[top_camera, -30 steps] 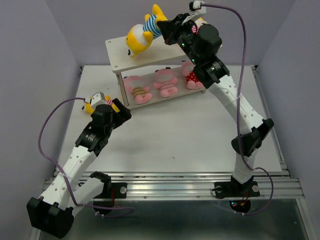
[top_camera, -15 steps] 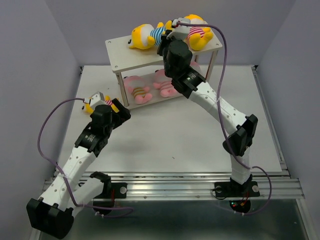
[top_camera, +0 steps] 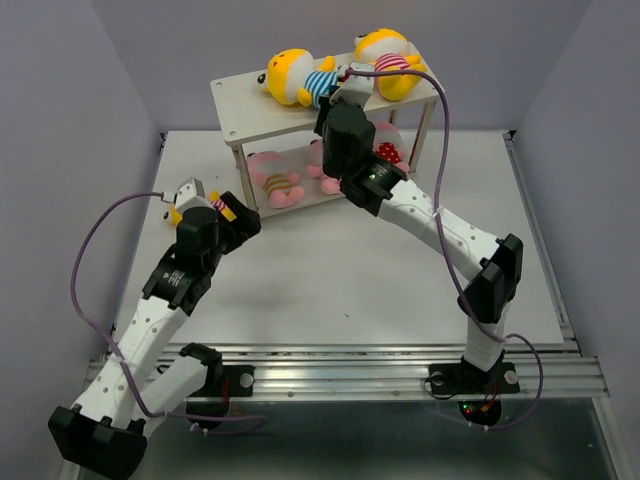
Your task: Place and organize the stuffed toys onto the shelf
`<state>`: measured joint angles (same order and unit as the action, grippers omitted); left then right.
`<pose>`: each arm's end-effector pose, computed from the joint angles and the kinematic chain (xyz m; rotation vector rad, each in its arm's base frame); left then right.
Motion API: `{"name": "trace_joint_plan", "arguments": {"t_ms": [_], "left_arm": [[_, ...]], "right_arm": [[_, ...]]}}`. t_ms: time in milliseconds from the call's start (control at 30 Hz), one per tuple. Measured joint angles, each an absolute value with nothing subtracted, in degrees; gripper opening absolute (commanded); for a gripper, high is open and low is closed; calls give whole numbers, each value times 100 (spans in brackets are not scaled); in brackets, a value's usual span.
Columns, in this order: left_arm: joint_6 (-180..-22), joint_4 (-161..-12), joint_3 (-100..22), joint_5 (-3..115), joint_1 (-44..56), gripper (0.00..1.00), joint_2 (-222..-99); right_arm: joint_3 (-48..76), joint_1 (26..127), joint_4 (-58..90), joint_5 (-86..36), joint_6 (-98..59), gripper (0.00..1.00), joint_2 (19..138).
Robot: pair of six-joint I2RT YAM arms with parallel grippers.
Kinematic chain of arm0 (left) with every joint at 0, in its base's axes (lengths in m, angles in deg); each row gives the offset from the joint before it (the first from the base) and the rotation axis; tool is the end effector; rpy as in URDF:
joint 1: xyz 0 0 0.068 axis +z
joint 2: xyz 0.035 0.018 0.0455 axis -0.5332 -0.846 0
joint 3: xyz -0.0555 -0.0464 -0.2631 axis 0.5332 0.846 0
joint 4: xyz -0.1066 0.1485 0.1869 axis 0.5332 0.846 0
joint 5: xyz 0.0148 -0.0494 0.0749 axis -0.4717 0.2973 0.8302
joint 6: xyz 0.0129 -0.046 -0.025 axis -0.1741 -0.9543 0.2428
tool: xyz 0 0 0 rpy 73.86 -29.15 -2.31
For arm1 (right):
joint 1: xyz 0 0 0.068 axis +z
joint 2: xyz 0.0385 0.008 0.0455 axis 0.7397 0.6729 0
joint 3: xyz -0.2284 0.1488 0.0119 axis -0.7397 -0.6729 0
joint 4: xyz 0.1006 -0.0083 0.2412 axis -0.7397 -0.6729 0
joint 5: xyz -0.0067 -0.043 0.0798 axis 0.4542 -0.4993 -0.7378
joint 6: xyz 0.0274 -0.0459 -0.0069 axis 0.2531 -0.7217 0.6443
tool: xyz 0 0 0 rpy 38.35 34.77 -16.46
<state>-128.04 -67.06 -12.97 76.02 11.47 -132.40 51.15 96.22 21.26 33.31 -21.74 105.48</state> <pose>0.1802 -0.0605 0.3285 -0.4455 1.8671 -0.5152 0.3096 0.3085 0.4609 0.1867 1.4568 0.1352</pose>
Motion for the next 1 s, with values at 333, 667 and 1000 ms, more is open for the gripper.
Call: {"name": "trace_joint_plan", "arguments": {"t_ms": [333,667,1000], "left_arm": [[-12778,-6593,-2182,7458,1147,99,-13078],[-12692,-6881,-4501,6990,1166,99,-14309],[-12522,-6844,-6171,6301,1210,99,-16555]], "right_arm": [[5211,9622,1652,3239,-1774,27,10499],[5147,9622,1372,2667,-1525,75,10303],[4326,9622,1372,1816,-1509,100,9142]]}}
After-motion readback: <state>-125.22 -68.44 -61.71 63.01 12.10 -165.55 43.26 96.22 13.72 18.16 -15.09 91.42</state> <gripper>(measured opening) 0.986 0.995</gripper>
